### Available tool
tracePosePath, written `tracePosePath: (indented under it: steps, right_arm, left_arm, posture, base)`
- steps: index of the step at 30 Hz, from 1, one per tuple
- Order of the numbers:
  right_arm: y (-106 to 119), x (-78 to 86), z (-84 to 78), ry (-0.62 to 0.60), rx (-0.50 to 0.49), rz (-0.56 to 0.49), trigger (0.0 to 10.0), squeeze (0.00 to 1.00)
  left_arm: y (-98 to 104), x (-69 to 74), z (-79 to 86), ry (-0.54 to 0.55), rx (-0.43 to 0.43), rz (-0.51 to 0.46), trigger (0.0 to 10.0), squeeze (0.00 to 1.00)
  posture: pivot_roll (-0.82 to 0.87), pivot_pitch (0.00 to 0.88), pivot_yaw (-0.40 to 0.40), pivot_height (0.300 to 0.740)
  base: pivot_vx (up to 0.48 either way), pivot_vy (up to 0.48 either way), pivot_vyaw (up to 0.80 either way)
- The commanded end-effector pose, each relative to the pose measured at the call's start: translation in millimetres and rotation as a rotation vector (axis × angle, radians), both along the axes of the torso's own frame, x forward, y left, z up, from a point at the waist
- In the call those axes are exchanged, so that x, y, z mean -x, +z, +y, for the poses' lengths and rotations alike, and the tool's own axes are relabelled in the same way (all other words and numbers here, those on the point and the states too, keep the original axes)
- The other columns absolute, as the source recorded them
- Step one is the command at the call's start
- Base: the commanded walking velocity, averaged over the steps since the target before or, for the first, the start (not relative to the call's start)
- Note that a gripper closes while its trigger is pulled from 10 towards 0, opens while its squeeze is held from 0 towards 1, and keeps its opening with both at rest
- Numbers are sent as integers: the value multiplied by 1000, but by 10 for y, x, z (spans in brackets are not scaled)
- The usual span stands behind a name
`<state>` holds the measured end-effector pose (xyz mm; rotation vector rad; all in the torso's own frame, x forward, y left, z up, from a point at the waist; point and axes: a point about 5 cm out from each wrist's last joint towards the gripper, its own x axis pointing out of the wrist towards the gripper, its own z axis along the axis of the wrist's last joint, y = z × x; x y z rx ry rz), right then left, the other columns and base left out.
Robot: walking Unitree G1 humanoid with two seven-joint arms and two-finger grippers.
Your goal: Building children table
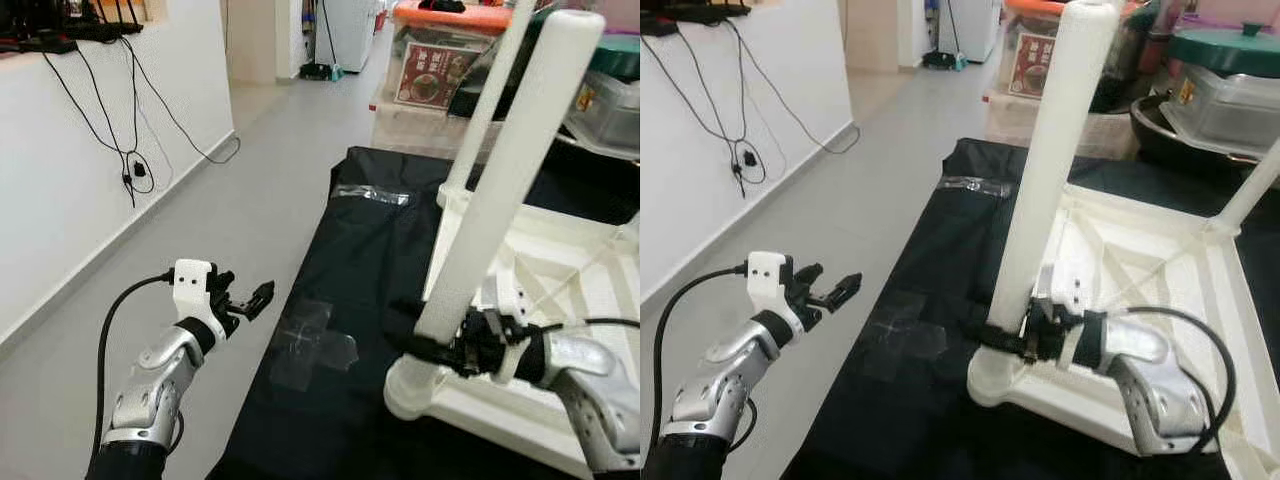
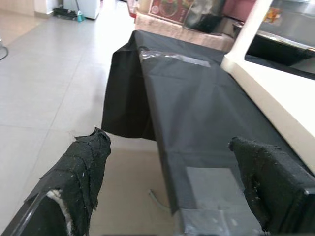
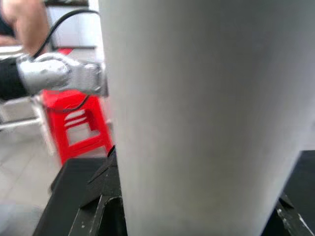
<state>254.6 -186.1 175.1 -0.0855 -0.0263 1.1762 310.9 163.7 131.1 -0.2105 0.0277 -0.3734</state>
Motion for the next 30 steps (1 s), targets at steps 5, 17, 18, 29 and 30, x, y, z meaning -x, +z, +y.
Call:
tracePosePath:
  steps: [5,17,18,29,30]
  right_arm:
    - [-545,-419,-501,-1199,90,174,0,0]
    - [-491,75,-448,-1540,89,172,10000,0]
    - [-491,75,-448,-1540,89,172,10000,0]
    - [11,-301,-383,-1261,-116,-30,10000,0]
    - [11,-301,-383,-1261,-116,-30,10000,0]
  left_arm:
    - [-35,18,29,4,9,17,10000,0]
    - [-41,16,55,-2,-3,24,10000,0]
    - [-41,16,55,-2,-3,24,10000,0]
    - [-51,13,25,-3,8,23,10000,0]
    - [-51,13,25,-3,8,23,10000,0]
  posture:
    - [-71,0,-67,740]
    - [-88,0,-42,740]
    - [-88,0,-42,740]
    - [-95,0,-50,740]
    - [-95,0,-50,740]
  base:
    - [0,0,0]
    - [0,0,0]
    - [0,0,0]
    - [0,0,0]
    - [0,0,0]
